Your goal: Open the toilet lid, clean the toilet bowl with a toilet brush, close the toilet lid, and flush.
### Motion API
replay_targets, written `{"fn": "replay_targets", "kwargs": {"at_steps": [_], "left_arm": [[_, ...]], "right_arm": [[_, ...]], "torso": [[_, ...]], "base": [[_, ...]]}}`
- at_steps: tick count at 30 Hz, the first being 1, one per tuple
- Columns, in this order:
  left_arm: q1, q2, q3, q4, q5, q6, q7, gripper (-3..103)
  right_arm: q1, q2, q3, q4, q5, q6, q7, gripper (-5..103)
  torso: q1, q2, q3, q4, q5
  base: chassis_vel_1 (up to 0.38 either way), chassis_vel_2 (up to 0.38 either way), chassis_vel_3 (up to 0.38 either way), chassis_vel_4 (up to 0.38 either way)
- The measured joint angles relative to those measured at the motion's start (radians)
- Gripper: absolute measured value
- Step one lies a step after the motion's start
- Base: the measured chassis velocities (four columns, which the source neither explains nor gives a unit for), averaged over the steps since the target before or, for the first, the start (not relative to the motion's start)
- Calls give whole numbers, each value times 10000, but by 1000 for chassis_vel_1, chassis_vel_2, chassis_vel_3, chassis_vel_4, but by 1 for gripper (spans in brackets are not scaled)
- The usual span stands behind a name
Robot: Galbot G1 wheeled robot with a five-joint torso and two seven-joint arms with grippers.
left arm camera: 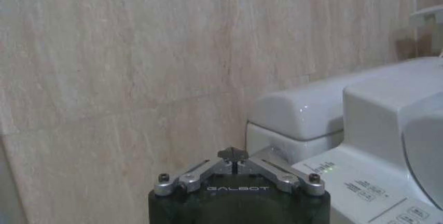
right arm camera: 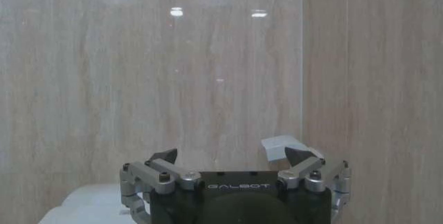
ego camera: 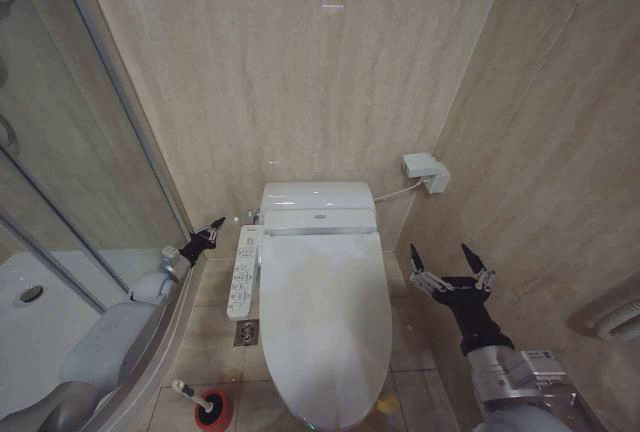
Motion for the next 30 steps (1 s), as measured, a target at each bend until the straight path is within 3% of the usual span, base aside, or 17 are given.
{"fn": "replay_targets", "kwargs": {"at_steps": [18, 30], "left_arm": [[87, 100, 51, -117, -35, 0, 297, 0], [-367, -69, 289, 777, 34, -477, 1527, 0]], "right_arm": [[0, 0, 0, 0, 0, 0, 0, 100], [0, 0, 0, 0, 0, 0, 0, 100]], "torso": [[0, 0, 0, -3, 0], [0, 0, 0, 0, -1]], "base": [[-36, 37, 40, -38], [-18, 20, 20, -16]]}}
